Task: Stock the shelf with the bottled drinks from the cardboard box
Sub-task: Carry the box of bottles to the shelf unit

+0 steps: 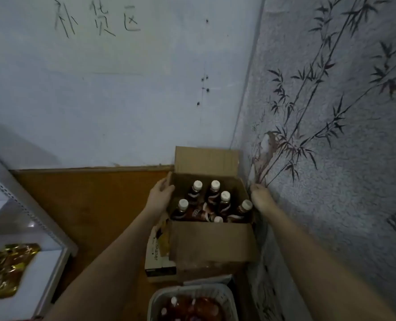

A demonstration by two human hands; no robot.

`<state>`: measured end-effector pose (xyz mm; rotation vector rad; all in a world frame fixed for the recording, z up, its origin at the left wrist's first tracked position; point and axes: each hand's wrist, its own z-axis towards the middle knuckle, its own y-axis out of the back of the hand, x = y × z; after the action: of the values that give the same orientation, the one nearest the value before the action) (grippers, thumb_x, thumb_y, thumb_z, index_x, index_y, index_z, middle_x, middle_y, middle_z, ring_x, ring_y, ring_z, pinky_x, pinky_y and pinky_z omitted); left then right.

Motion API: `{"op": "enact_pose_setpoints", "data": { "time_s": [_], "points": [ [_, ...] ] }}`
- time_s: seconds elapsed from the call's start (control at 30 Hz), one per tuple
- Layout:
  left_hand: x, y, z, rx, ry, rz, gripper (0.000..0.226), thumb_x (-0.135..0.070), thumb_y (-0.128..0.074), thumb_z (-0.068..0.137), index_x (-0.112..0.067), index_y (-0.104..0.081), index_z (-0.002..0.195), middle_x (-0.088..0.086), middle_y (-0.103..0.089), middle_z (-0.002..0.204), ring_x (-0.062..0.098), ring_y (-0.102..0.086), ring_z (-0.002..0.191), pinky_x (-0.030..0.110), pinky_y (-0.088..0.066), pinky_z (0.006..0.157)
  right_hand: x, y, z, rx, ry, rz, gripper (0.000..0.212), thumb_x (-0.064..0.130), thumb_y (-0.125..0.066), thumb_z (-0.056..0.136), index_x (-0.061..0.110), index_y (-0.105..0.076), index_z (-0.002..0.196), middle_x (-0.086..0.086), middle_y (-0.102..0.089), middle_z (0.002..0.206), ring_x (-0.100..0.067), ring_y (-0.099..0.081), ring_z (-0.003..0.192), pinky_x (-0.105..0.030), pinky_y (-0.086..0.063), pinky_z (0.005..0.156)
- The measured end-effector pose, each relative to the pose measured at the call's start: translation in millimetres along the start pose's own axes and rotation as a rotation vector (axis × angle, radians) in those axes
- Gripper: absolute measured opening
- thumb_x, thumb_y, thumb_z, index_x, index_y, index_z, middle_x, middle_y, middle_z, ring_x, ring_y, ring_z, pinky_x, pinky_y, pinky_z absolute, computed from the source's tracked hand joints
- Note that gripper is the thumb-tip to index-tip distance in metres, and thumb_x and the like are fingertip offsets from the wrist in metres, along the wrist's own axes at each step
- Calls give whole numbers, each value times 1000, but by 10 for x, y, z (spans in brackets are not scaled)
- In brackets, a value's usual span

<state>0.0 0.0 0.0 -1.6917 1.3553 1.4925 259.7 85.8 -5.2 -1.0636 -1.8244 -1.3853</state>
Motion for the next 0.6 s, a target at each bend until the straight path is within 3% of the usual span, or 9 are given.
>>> {"op": "enact_pose_setpoints", "data": {
  "time_s": [0.1,0.17,0.23,0.33,0.4,0.47,0.53,0.6],
  "points": [
    [181,-93,180,39,63,-48,52,-18,-51,98,-15,-34,148,10,-50,141,29,-54,122,34,-49,89,-120,-39,111,2,-154,123,33,14,-36,100,-2,-60,116,-10,-59,119,-18,-52,81,-29,-38,80],
    [327,-137,278,40,102,-14,55,-21,-53,96,-15,-34,147,10,-51,140,29,-54,121,37,-50,91,-219,-86,191,51,-282,236,25,10,-40,94,4,-64,101,-21,-64,117,-22,-57,80,-33,-45,76],
    [421,-175,335,29,136,16,53,-18,-54,95,-16,-37,145,8,-53,136,28,-55,120,37,-50,90,-271,-116,229,85,-383,307,22,10,-40,94,5,-62,93,-20,-66,103,-25,-58,80,-33,-46,71],
    [486,-212,399,-1,162,55,47,-13,-49,96,-17,-42,142,6,-56,130,27,-55,117,35,-48,87,-286,-126,328,135,-472,388,25,15,-42,97,3,-63,103,-12,-63,86,-23,-58,76,-34,-47,65],
    [496,-216,445,-23,169,81,41,-15,-42,100,-16,-45,140,8,-58,130,26,-56,117,34,-47,86,-277,-135,404,170,-509,356,27,14,-44,96,1,-61,114,-14,-64,92,-25,-59,80,-37,-49,74],
    [502,-209,473,-38,180,94,39,-16,-36,102,-15,-47,140,8,-59,128,25,-55,115,33,-45,83,-299,-172,503,178,-516,272,30,8,-45,93,-3,-61,116,-16,-65,96,-28,-60,81,-38,-51,75],
    [497,-188,468,-49,189,87,38,-15,-34,103,-15,-47,139,8,-58,127,24,-54,116,32,-43,84,-289,-219,547,154,-474,206,27,2,-45,92,-7,-63,111,-16,-64,89,-27,-59,75,-34,-49,66],
    [502,-148,454,-50,215,68,38,-15,-34,103,-14,-46,140,9,-57,127,25,-53,118,33,-43,85,-261,-253,540,81,-369,119,19,-3,-45,91,-9,-64,91,-15,-61,83,-24,-55,72,-29,-44,59]
  ]
}}
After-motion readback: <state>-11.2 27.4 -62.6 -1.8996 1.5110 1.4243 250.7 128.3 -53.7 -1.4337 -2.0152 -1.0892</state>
